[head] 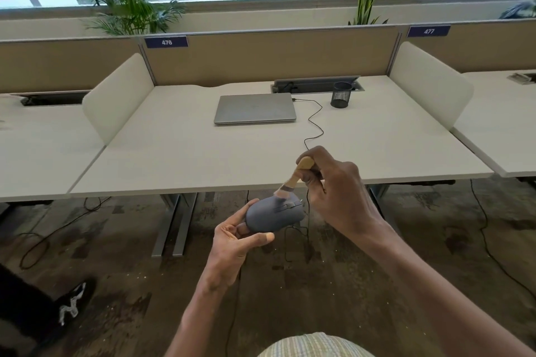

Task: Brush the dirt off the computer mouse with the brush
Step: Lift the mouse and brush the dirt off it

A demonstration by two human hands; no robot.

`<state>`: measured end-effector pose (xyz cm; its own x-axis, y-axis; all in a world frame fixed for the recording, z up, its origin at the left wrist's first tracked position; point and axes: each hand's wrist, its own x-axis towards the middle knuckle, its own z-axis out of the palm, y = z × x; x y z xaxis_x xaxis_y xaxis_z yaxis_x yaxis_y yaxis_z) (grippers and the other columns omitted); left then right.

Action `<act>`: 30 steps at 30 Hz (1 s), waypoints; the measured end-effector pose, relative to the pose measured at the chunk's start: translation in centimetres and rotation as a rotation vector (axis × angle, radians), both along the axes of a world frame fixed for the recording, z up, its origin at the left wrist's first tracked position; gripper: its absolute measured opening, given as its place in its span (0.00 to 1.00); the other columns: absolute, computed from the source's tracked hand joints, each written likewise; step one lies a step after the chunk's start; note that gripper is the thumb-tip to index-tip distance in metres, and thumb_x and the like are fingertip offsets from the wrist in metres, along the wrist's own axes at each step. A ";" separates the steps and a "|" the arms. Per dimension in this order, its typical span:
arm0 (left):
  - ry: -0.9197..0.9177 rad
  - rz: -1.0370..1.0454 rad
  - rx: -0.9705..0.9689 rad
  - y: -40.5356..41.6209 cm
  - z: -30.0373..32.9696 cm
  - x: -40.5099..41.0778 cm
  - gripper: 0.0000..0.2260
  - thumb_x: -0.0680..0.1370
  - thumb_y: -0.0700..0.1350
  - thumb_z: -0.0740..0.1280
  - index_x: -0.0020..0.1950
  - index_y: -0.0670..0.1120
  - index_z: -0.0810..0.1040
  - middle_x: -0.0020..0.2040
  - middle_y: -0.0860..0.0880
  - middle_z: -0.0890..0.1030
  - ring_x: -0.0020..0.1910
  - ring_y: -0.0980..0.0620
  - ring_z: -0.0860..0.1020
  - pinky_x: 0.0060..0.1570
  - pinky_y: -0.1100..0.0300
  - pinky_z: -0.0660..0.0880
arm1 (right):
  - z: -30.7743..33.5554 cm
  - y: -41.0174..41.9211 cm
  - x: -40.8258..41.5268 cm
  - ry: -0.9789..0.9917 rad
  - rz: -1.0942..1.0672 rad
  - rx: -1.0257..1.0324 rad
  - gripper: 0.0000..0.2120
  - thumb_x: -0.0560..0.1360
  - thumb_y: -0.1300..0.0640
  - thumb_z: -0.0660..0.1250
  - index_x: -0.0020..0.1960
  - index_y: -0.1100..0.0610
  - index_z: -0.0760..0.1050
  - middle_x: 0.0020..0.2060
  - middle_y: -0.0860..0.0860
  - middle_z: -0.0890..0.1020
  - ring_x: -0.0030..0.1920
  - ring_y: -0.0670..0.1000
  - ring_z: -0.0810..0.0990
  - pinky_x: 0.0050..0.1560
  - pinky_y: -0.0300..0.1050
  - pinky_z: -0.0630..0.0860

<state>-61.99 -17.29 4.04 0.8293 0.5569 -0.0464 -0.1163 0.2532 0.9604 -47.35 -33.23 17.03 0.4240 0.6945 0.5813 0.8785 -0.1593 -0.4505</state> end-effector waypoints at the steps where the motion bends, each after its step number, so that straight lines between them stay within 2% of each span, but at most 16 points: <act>1: -0.001 0.002 -0.001 0.0 0.1 0.0 0.37 0.61 0.38 0.83 0.70 0.46 0.78 0.60 0.46 0.85 0.61 0.44 0.84 0.53 0.58 0.84 | 0.0 -0.4 -0.1 0.016 0.007 0.008 0.13 0.75 0.66 0.72 0.56 0.58 0.74 0.39 0.51 0.82 0.35 0.49 0.81 0.34 0.39 0.79; 4: 0.005 0.015 0.002 0.1 0.2 0.0 0.38 0.60 0.41 0.83 0.70 0.47 0.78 0.60 0.47 0.86 0.60 0.46 0.85 0.53 0.59 0.83 | -0.1 -1.1 -0.5 0.030 0.029 -0.019 0.12 0.75 0.64 0.72 0.56 0.58 0.74 0.39 0.51 0.83 0.34 0.47 0.81 0.33 0.41 0.79; 7: 0.010 0.008 0.002 -0.1 0.1 0.2 0.38 0.60 0.41 0.83 0.69 0.47 0.78 0.59 0.48 0.86 0.60 0.46 0.85 0.52 0.60 0.83 | -0.5 -0.4 0.0 0.001 0.000 -0.031 0.12 0.75 0.65 0.71 0.56 0.58 0.73 0.38 0.51 0.82 0.30 0.43 0.76 0.31 0.33 0.74; 10: 0.017 0.001 0.010 0.0 0.2 0.1 0.35 0.65 0.33 0.82 0.70 0.46 0.78 0.58 0.48 0.86 0.60 0.45 0.84 0.53 0.59 0.84 | -0.3 -0.1 0.1 0.018 -0.015 0.010 0.12 0.75 0.66 0.72 0.56 0.59 0.74 0.39 0.51 0.82 0.31 0.41 0.74 0.33 0.27 0.70; 12: 0.020 -0.006 0.036 0.0 0.4 0.2 0.32 0.67 0.30 0.78 0.70 0.45 0.78 0.58 0.48 0.86 0.61 0.45 0.84 0.53 0.59 0.84 | -0.3 -0.4 -0.4 0.027 -0.001 0.028 0.12 0.75 0.66 0.72 0.56 0.59 0.75 0.39 0.50 0.82 0.32 0.41 0.75 0.34 0.26 0.70; 16: 0.024 0.004 0.043 -0.2 0.3 0.4 0.34 0.65 0.30 0.81 0.70 0.45 0.78 0.58 0.46 0.86 0.59 0.47 0.85 0.52 0.61 0.83 | -0.5 -0.5 -2.1 0.010 0.058 -0.041 0.11 0.75 0.67 0.71 0.54 0.58 0.74 0.36 0.46 0.77 0.32 0.37 0.71 0.33 0.27 0.67; 20: 0.027 0.042 0.013 -0.4 0.0 0.5 0.34 0.64 0.33 0.80 0.69 0.47 0.79 0.59 0.44 0.86 0.58 0.44 0.85 0.52 0.59 0.84 | -0.2 -0.6 -2.7 -0.002 0.071 -0.093 0.13 0.74 0.68 0.71 0.54 0.56 0.73 0.35 0.47 0.77 0.31 0.44 0.72 0.31 0.32 0.67; 22: 0.025 0.043 0.009 -0.4 0.1 0.6 0.34 0.64 0.33 0.80 0.69 0.47 0.79 0.58 0.44 0.86 0.58 0.44 0.85 0.52 0.58 0.84 | 0.1 -0.5 -2.4 -0.019 0.073 -0.084 0.13 0.75 0.68 0.71 0.55 0.57 0.74 0.36 0.48 0.78 0.33 0.46 0.73 0.32 0.33 0.68; 25: 0.024 0.060 0.008 -0.4 0.4 0.7 0.35 0.64 0.33 0.80 0.70 0.47 0.78 0.60 0.43 0.86 0.58 0.45 0.85 0.52 0.59 0.84 | -0.2 -0.8 -2.1 -0.047 0.091 -0.139 0.14 0.74 0.70 0.70 0.53 0.56 0.73 0.36 0.49 0.78 0.34 0.48 0.74 0.32 0.39 0.72; 27: 0.024 0.081 -0.004 -0.3 0.2 0.5 0.36 0.64 0.31 0.82 0.70 0.47 0.78 0.61 0.42 0.85 0.59 0.44 0.85 0.51 0.60 0.84 | -0.4 -1.4 -2.2 -0.043 0.105 -0.193 0.13 0.74 0.71 0.68 0.51 0.56 0.73 0.35 0.48 0.78 0.32 0.44 0.72 0.32 0.34 0.69; 30: 0.019 0.091 -0.007 -0.3 0.2 0.4 0.35 0.65 0.32 0.79 0.71 0.46 0.77 0.62 0.42 0.85 0.59 0.45 0.85 0.52 0.60 0.84 | -0.4 -2.0 -2.2 -0.012 0.103 -0.180 0.12 0.74 0.72 0.67 0.50 0.57 0.74 0.34 0.46 0.76 0.31 0.40 0.70 0.33 0.30 0.64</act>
<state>-61.55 -17.61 4.22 0.7742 0.6296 -0.0653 -0.1212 0.2486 0.9610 -49.58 -35.21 16.66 0.3393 0.8270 0.4483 0.8993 -0.1454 -0.4124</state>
